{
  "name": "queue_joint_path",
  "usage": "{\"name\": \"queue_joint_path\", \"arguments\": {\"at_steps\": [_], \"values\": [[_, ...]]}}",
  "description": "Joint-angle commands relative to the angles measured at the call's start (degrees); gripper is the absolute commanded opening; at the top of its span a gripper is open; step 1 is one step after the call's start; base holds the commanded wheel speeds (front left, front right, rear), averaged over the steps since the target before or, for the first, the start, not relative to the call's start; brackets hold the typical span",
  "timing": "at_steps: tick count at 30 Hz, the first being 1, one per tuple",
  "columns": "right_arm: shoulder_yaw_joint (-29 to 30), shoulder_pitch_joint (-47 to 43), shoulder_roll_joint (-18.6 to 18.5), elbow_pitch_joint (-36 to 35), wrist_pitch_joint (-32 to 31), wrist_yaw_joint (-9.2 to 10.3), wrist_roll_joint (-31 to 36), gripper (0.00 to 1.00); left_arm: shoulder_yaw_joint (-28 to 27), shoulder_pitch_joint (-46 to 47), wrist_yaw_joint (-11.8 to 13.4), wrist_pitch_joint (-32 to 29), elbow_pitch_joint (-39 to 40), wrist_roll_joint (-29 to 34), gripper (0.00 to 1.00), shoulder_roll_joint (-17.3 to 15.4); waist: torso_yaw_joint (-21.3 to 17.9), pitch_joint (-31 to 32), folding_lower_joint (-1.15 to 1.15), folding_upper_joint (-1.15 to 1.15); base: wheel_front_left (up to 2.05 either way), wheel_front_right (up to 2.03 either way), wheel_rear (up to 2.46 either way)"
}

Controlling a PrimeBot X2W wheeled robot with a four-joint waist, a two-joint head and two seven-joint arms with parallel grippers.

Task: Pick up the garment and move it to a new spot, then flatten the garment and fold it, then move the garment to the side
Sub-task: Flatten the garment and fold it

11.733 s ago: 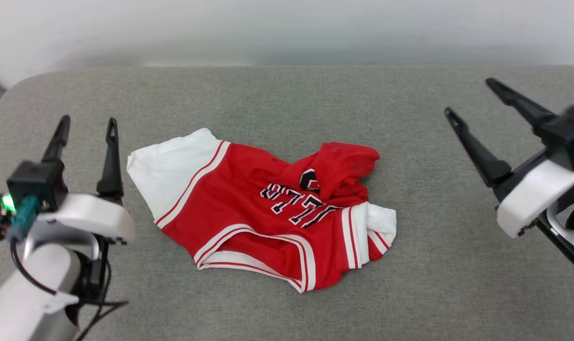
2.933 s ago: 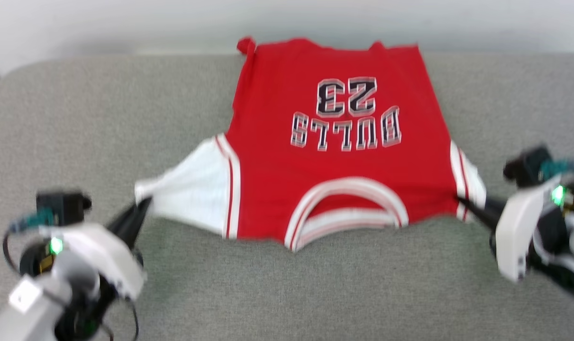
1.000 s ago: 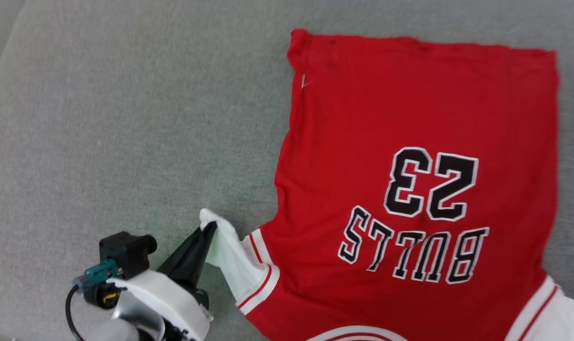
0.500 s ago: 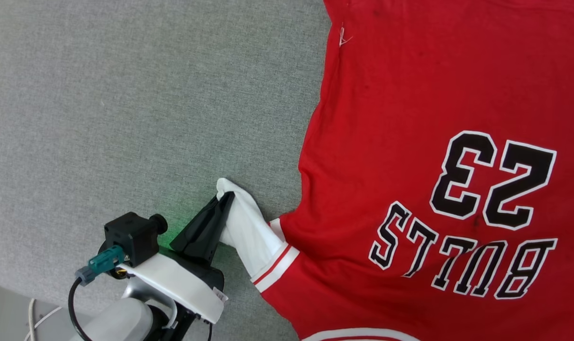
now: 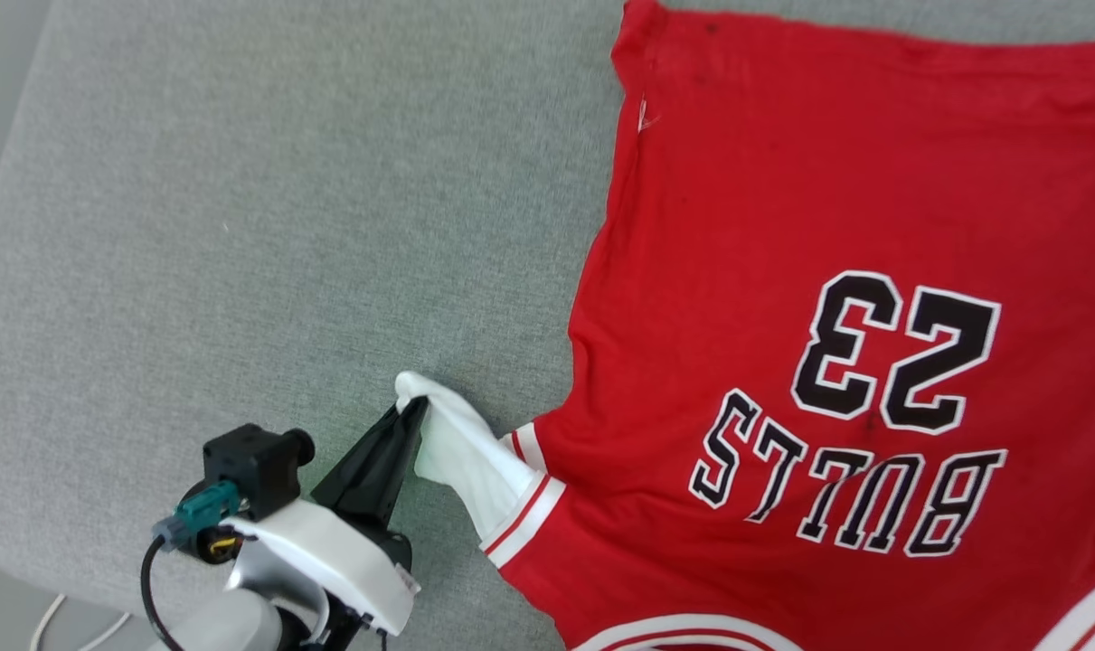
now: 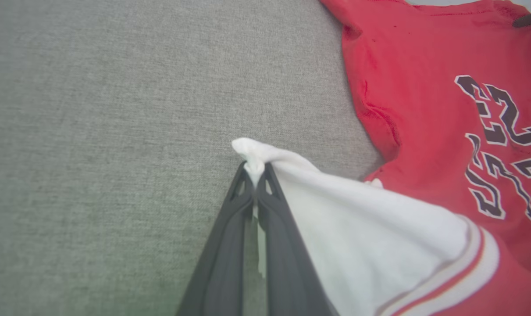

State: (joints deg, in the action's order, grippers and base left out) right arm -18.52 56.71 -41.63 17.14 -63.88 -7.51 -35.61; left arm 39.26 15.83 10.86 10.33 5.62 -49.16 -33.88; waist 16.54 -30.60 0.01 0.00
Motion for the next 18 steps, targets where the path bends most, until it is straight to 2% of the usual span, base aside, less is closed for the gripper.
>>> {"name": "queue_joint_path", "arguments": {"at_steps": [1,4,10,14,18], "values": [[-0.9,-2.1,-1.4,-1.2,1.3,0.04,-1.2,0.00,0.0,-1.2,0.5,0.0,-0.2,-0.5,0.00,-0.6,-1.4,4.6,-0.01,0.00,0.00,0.00,0.00],[-2.1,-5.2,-3.5,-3.9,3.0,0.04,-4.3,0.00,-0.4,-3.1,1.1,0.0,0.2,-1.4,0.00,-1.2,-2.7,8.2,-0.01,0.00,0.00,0.00,0.00],[-3.0,-15.4,-10.0,-10.9,6.0,0.04,-9.8,0.00,-1.0,-7.0,2.9,-0.5,1.5,-2.6,0.00,-3.2,-5.5,13.8,-0.01,0.00,0.00,0.00,0.00],[-1.3,-25.5,-14.0,-15.0,8.4,0.04,-12.9,0.00,-1.6,-9.2,4.0,-0.6,2.1,-3.4,0.00,-4.5,-7.1,16.2,-0.01,0.00,0.00,0.00,0.00],[1.5,-37.2,-16.2,-17.2,11.0,0.04,-14.7,0.00,-2.0,-11.1,4.8,-0.2,2.6,-4.0,0.00,-5.4,-8.6,17.9,-0.01,0.00,0.00,0.00,0.00]]}}
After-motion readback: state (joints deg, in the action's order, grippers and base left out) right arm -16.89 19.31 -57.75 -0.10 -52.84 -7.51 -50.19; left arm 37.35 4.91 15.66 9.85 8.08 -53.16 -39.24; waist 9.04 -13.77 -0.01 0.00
